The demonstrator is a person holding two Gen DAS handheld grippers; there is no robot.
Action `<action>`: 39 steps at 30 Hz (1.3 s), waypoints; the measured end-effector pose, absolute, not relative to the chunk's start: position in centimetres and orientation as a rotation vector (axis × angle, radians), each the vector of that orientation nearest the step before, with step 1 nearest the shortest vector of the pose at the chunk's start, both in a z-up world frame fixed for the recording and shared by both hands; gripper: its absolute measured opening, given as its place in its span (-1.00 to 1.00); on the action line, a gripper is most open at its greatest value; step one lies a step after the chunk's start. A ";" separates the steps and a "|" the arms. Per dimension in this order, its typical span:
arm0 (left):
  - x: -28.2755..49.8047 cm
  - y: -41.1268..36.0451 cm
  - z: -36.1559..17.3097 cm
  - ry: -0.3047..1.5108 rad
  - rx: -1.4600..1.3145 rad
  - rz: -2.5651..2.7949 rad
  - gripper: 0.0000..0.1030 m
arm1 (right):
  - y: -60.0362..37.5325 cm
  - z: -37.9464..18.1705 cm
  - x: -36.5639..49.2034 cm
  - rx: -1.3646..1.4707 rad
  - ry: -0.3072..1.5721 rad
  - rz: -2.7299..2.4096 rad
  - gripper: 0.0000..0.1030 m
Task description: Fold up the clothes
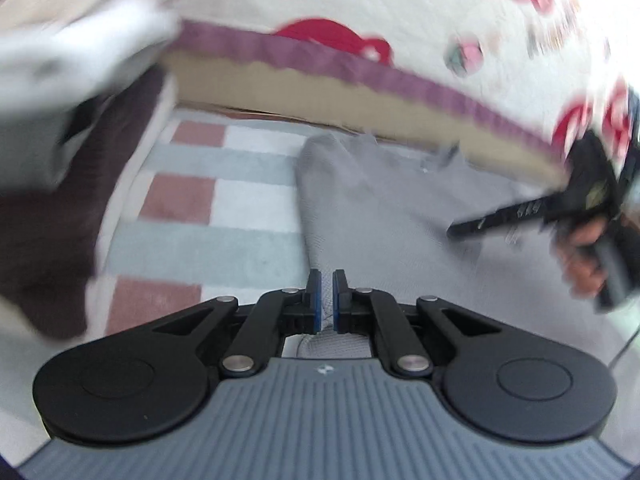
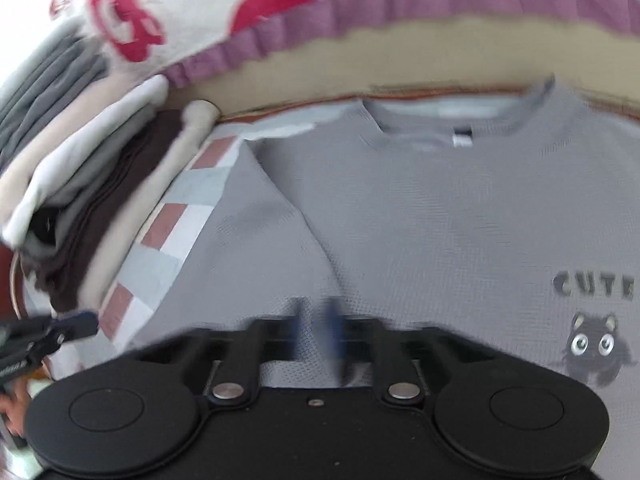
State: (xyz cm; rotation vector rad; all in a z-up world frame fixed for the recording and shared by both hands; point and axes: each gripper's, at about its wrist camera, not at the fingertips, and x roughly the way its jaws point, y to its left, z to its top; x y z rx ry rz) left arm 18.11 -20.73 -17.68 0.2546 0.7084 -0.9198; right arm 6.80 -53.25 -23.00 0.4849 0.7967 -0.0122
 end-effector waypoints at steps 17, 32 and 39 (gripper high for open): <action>28.9 -39.9 -21.9 0.751 0.332 -0.803 -0.96 | -56.1 -23.9 5.6 0.483 0.813 -0.010 -0.95; 17.7 -45.3 -13.0 0.657 0.248 -1.004 -0.23 | -69.7 -22.1 -12.8 0.839 0.651 -0.472 -0.03; 7.9 -54.5 -14.7 0.723 0.239 -1.311 -0.29 | -73.8 -24.7 -22.2 1.118 0.516 -0.668 0.27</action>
